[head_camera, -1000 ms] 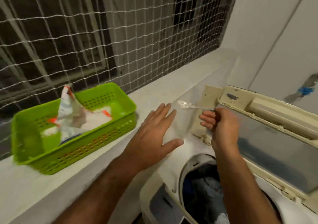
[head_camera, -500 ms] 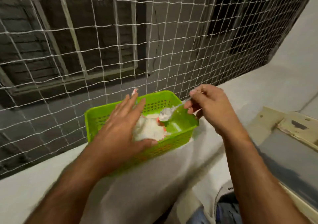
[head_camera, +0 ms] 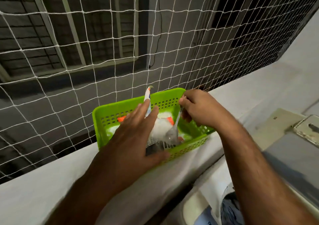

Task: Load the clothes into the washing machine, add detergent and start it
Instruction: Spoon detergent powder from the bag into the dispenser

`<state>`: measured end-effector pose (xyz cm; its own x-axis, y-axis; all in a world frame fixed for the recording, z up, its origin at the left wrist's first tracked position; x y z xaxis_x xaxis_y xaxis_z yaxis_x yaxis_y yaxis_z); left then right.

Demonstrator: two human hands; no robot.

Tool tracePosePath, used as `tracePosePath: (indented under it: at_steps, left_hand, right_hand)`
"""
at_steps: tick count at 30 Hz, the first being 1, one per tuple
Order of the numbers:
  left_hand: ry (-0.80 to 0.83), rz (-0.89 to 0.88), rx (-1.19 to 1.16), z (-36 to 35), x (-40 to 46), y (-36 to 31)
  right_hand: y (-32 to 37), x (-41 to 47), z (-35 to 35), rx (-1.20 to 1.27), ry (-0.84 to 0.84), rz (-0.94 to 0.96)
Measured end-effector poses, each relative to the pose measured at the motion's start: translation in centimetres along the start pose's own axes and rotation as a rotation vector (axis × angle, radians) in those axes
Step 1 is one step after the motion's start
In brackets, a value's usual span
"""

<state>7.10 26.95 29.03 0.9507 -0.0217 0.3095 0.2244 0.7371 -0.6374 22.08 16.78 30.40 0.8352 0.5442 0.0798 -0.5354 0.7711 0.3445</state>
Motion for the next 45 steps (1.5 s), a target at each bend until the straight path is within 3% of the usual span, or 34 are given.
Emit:
tracePosePath:
  at_steps: [11,16,33,38,45]
  left_hand:
    - [0.004,-0.002,-0.045,0.1,0.1,-0.2]
    - [0.005,-0.005,-0.035,0.0,0.1,-0.2]
    - [-0.056,-0.038,-0.018,0.7,0.9,-3.5]
    - [-0.023,-0.111,-0.015,-2.4,2.3,-7.2]
    - [0.135,-0.214,-0.081,-12.2,4.8,-13.1]
  right_hand:
    - [2.3,-0.7,-5.5,0.309,0.312,-0.112]
    - [2.3,-1.1,-6.0,0.393,0.353,-0.172]
    - [-5.5,-3.5,3.2,0.795,-0.128,-0.364]
    - [-10.6,-7.4,6.0,0.887,-0.251,-0.43]
    - [-21.4,-16.0,8.8,0.917,-0.418,-0.622]
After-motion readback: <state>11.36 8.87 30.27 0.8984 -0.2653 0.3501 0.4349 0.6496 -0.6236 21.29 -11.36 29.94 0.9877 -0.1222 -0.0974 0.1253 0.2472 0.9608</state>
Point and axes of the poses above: each hand's wrist, its own x-axis towards the middle knuckle, its own z-axis out of the back of the hand, y = z × x, the point moved 10 cm from there along x, towards the middle knuckle, and after that the axes turned 12 degrees about -x, right-handed, at the moved point
